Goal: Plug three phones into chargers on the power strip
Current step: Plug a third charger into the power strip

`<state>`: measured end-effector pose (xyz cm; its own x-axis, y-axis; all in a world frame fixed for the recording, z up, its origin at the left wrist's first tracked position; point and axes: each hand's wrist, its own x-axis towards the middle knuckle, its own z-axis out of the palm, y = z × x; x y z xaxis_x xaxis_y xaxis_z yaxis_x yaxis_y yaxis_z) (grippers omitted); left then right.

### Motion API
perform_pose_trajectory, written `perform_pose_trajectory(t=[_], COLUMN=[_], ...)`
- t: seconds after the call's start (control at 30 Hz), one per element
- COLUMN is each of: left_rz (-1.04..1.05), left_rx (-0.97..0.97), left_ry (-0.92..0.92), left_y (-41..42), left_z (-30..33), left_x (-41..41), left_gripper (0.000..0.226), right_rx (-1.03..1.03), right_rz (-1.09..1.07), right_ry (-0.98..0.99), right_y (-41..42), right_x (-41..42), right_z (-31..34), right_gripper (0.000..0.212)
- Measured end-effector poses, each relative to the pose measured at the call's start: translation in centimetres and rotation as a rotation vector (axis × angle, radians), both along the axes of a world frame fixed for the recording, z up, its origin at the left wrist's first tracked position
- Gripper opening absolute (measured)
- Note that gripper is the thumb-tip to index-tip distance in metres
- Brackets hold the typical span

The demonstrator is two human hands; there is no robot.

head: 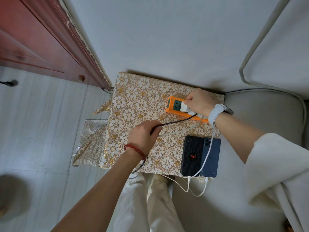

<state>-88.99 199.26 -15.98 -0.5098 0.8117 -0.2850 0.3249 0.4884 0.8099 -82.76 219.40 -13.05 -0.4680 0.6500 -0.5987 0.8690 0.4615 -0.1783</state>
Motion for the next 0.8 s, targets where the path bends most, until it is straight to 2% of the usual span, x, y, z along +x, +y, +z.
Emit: perform_pose_trajectory(t=[0.23, 0.37, 0.4, 0.47, 0.57, 0.7, 0.8], left_rz=[0.010, 0.036, 0.046, 0.056, 0.038, 0.024, 0.022], left_rx=[0.012, 0.002, 0.002, -0.003, -0.021, -0.034, -0.046], left_ry=[0.008, 0.014, 0.016, 0.013, 0.015, 0.022, 0.020], left_y=[-0.1, -0.2, -0.2, -0.2, 0.0, 0.2, 0.2], left_z=[0.0, -0.2, -0.3, -0.3, -0.3, -0.4, -0.7], left_x=[-0.2, -0.5, -0.5, -0.6, -0.5, -0.4, -0.3], left_gripper=[0.014, 0.014, 0.013, 0.013, 0.014, 0.015, 0.015], right_rx=[0.040, 0.014, 0.010, 0.042, 0.134, 0.267, 0.319], right_rz=[0.042, 0.086, 0.131, 0.251, 0.396, 0.466, 0.486], right_ry=[-0.061, -0.025, -0.037, -0.115, -0.238, -0.236, -0.219], right_y=[-0.1, -0.1, 0.0, -0.2, -0.9, -1.3, -1.3], right_x=[-0.4, -0.1, 0.2, 0.6, 0.8, 0.0, 0.5], right_z=[-0.7, -0.4, -0.1, 0.6, 0.7, -0.1, -0.3], right_gripper=[0.025, 0.042, 0.041, 0.026, 0.033, 0.024, 0.026])
